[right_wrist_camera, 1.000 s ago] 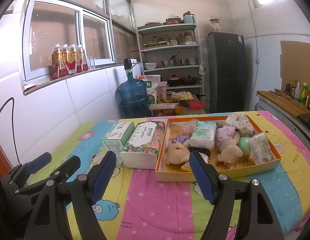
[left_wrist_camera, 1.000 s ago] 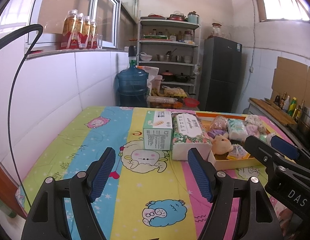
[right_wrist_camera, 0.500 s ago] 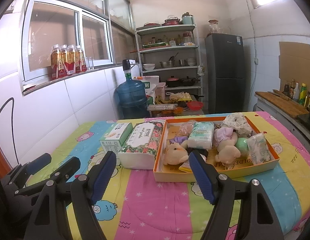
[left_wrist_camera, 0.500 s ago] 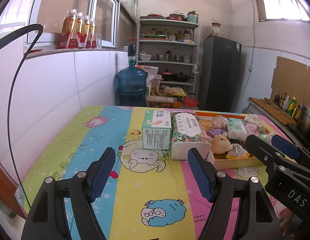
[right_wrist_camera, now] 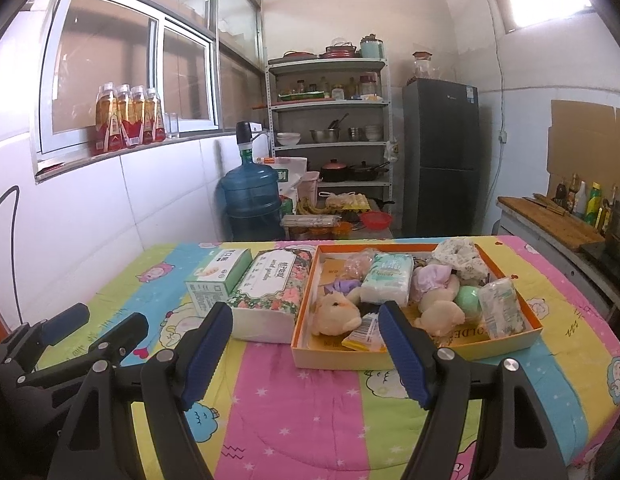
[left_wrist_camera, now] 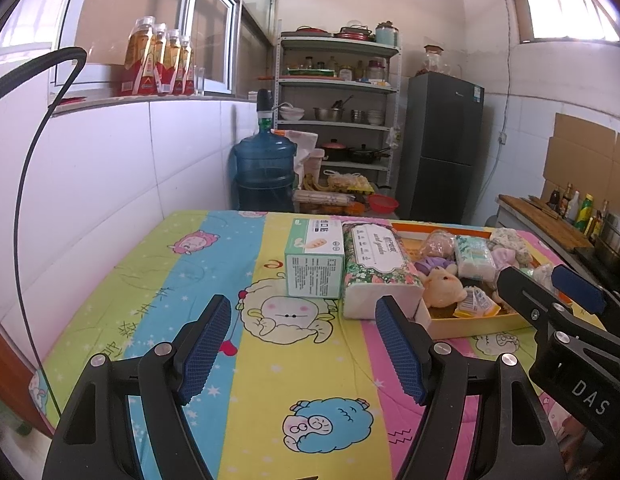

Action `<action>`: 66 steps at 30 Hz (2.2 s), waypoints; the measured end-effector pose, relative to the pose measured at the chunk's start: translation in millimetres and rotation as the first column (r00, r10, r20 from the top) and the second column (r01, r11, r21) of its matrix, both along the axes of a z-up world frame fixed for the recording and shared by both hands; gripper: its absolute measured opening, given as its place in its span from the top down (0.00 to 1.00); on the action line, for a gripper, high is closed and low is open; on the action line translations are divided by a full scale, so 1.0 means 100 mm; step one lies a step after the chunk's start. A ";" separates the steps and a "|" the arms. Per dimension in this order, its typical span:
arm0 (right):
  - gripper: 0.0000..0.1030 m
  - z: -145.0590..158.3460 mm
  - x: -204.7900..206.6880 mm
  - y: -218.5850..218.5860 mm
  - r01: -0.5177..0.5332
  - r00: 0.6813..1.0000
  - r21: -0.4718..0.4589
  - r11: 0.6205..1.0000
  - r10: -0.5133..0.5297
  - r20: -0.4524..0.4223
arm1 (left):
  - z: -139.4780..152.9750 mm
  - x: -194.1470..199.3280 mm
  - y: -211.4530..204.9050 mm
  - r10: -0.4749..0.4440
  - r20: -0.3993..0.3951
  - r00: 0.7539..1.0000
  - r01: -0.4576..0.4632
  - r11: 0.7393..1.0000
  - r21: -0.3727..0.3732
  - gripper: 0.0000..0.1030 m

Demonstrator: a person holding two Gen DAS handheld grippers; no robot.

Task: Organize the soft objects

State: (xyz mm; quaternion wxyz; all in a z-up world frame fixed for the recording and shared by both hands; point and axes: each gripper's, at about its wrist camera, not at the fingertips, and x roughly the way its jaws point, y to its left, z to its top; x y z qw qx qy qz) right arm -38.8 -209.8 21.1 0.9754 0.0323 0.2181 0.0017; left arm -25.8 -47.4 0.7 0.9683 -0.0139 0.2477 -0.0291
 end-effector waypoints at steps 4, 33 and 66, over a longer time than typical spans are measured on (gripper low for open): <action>0.27 -0.01 0.00 0.00 -0.001 1.000 -0.002 1.000 0.001 0.000 | 0.00 0.00 0.00 -0.001 0.000 1.000 0.001 1.000 0.000 0.26; 0.27 -0.01 0.03 0.06 -0.013 1.000 0.009 1.000 0.014 -0.009 | -0.02 -0.01 -0.02 0.000 -0.004 1.000 0.000 1.000 -0.002 0.26; 0.27 -0.02 0.02 0.03 -0.011 1.000 0.021 1.000 0.012 -0.012 | -0.03 0.01 -0.01 -0.002 -0.011 1.000 0.002 1.000 -0.002 0.26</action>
